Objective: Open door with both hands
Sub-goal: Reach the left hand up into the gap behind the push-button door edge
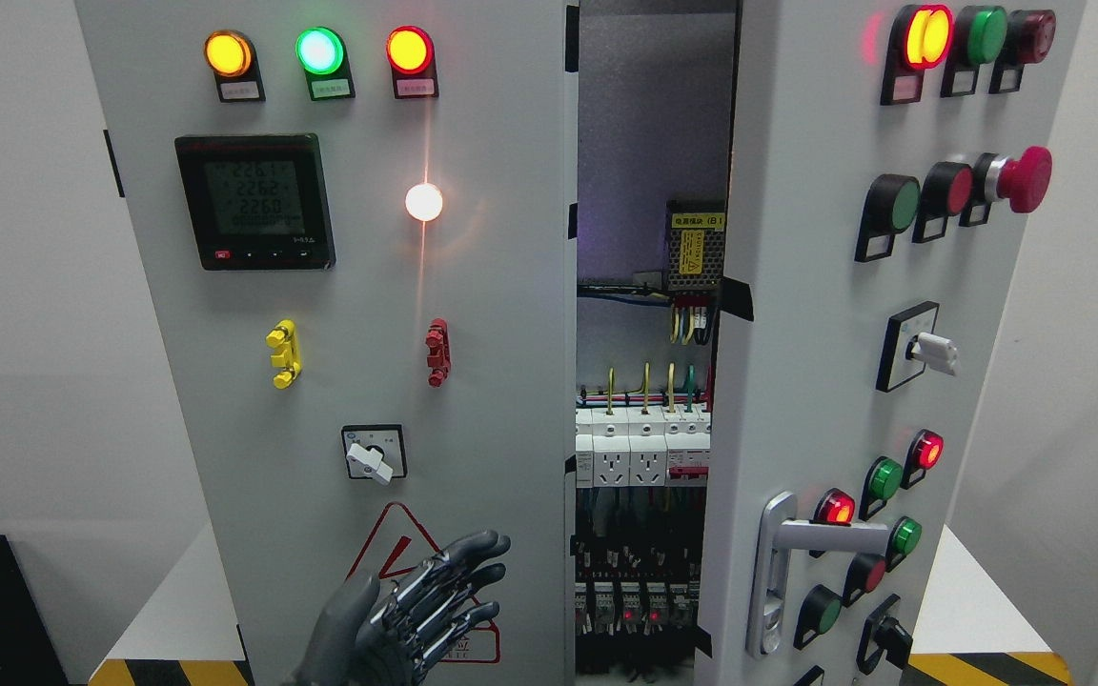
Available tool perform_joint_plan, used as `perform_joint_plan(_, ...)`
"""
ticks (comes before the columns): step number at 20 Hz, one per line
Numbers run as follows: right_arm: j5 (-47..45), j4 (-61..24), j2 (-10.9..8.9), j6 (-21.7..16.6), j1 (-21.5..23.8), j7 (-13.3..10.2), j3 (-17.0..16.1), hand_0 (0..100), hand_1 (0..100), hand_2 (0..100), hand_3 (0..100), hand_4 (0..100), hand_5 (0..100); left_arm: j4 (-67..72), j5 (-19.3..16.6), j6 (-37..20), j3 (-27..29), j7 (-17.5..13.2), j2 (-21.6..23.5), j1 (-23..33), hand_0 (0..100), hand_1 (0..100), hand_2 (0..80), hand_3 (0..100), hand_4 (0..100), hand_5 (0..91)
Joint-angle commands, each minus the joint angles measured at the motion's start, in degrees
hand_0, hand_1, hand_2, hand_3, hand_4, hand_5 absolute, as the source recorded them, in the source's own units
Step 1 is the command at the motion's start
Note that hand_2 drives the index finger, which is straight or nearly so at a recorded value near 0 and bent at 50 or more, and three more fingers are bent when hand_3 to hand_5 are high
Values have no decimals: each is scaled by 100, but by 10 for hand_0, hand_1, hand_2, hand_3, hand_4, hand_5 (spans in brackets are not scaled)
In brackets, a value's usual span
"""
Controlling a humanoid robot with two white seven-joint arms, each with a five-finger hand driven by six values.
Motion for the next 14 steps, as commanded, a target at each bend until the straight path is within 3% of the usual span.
perform_joint_plan(1, 0, 0, 0, -5, 0, -5, 0, 191, 0, 0, 0, 0, 0, -15, 970, 158, -455, -2, 44, -1246, 0, 0, 0, 0, 0, 0)
perform_joint_plan(7, 0, 0, 0, -5, 0, -4, 0, 191, 0, 0, 0, 0, 0, 178, 2183, 203, -1150, 7, 9, -2617, 0, 0, 0, 0, 0, 0)
perform_joint_plan(14, 0, 0, 0, -5, 0, 4, 0, 191, 0, 0, 0, 0, 0, 512, 2738, 572, -1686, 7, -219, -3638, 0, 0, 0, 0, 0, 0)
